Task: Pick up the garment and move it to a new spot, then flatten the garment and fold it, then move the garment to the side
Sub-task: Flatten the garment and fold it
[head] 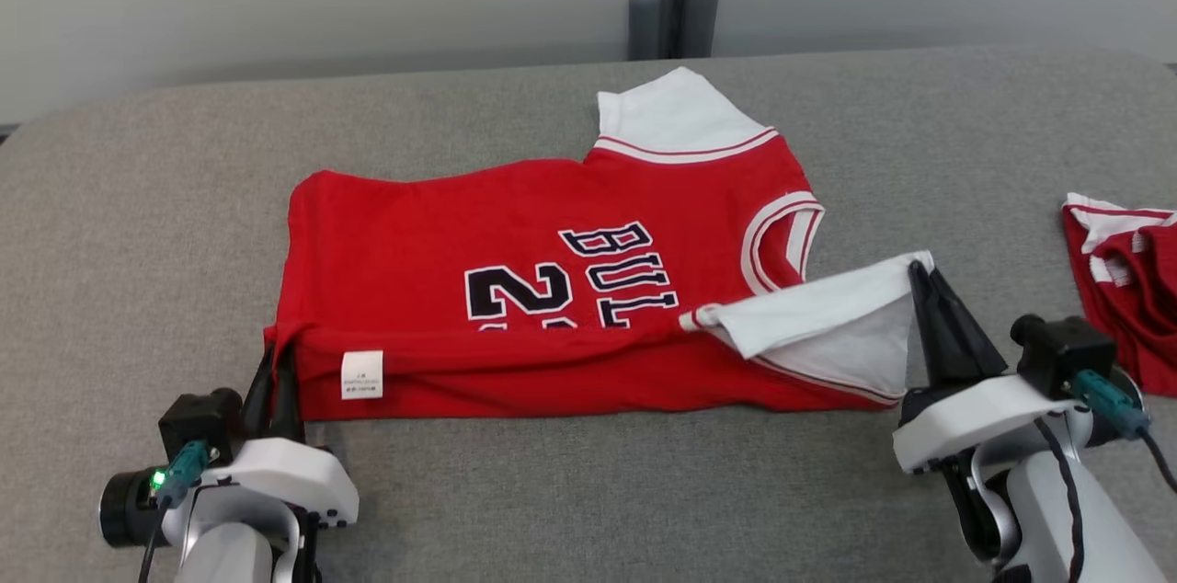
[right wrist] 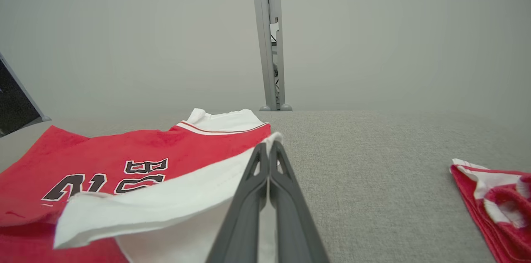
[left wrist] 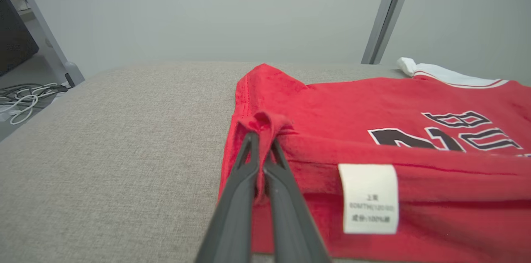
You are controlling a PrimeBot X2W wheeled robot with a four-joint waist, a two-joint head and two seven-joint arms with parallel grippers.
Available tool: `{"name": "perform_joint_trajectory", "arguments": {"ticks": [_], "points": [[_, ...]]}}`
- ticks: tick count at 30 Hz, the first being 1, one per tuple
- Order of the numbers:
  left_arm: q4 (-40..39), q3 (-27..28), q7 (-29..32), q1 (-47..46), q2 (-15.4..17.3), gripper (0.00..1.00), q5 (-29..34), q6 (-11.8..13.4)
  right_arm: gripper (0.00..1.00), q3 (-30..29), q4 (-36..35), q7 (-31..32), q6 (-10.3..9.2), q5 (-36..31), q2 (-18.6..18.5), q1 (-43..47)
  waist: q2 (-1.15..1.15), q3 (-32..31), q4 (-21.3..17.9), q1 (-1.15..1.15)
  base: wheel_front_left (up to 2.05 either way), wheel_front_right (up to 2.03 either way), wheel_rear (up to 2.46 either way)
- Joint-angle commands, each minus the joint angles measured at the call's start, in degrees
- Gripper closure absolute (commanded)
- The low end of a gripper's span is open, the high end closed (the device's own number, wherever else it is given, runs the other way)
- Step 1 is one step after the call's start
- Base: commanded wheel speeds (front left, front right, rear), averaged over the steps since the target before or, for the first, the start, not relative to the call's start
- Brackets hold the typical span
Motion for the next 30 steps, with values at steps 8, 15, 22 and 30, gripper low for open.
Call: {"name": "perform_joint_trajectory", "arguments": {"ticks": [8, 15, 22, 30], "points": [[2.6, -1.1, -0.1, -7.5, 0.3, 1.0, 0.5, 0.6, 1.0, -0.5, 4.1, 0.0, -0.02, -1.8, -0.3, -8.0, 0.0, 7.5, 2.4, 0.0, 0.0, 0.0, 0.0], [4.1, -2.3, -0.1, -11.4, 0.3, 0.0, 0.2, 0.7, 0.7, -1.5, 7.5, 0.0, -0.02, -2.9, 0.4, -11.6, 0.0, 10.8, 3.0, 0.0, 0.0, 0.0, 0.0], [2.6, -2.8, -0.1, -11.3, 0.3, 0.0, 0.2, 2.1, 0.0, -2.5, 7.6, 0.0, -0.02, -3.2, 0.9, -12.8, 0.0, 11.5, 3.0, 0.0, 0.0, 0.0, 0.0], [-1.5, -2.0, -0.1, -7.2, 0.3, 0.0, 0.6, 4.4, 0.0, -2.9, 4.9, 0.0, -0.02, -2.8, 1.1, -9.0, 0.0, 9.8, 2.6, 0.0, 0.0, 0.0, 0.0]]}}
